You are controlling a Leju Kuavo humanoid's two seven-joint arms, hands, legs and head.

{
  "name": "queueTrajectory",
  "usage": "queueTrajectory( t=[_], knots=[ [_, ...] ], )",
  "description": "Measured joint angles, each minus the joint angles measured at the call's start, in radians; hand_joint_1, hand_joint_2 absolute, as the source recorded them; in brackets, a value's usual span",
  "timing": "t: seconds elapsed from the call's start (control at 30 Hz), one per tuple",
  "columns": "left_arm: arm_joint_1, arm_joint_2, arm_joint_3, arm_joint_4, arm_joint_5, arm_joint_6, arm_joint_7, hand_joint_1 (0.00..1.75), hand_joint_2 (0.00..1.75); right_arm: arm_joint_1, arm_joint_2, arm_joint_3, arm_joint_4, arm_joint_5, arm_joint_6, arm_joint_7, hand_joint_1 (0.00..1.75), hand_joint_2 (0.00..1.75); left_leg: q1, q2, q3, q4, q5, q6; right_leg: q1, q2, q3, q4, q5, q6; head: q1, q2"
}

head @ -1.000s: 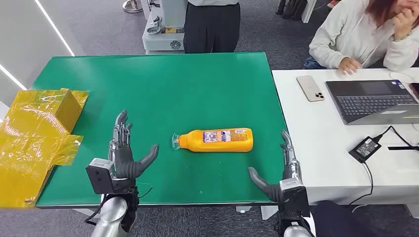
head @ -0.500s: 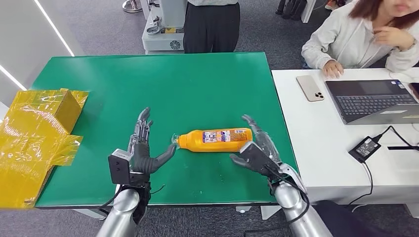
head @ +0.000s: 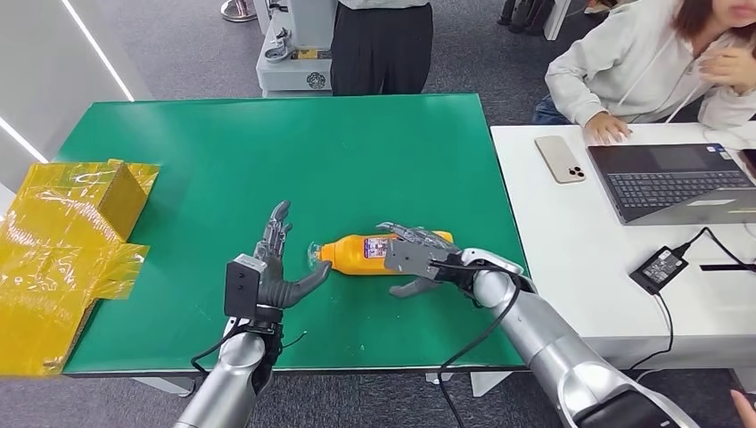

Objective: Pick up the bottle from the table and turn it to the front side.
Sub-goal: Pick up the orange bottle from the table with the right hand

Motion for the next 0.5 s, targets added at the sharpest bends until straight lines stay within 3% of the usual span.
queueTrajectory(
  t=[0.23, 0.5],
  knots=[
    [-0.010, 0.009, 0.000, 0.060, 0.003, 0.012, -0.009, 0.00, 1.75, -0.111, 0.003, 0.103, 0.065, -0.012, 0.009, 0.036, 0.00, 1.75, 0.000, 0.000, 0.000, 0.000, 0.000, 0.000, 0.000, -0.001, 0.000, 0.000, 0.000, 0.000, 0.000, 0.000],
    [-0.009, 0.025, 0.000, 0.084, 0.004, 0.041, -0.005, 0.00, 1.75, -0.154, 0.003, 0.194, 0.115, 0.024, -0.028, 0.118, 0.00, 1.75, 0.000, -0.001, 0.000, 0.000, 0.000, 0.000, 0.000, -0.001, 0.000, 0.000, 0.000, 0.000, 0.000, 0.000]
  ],
)
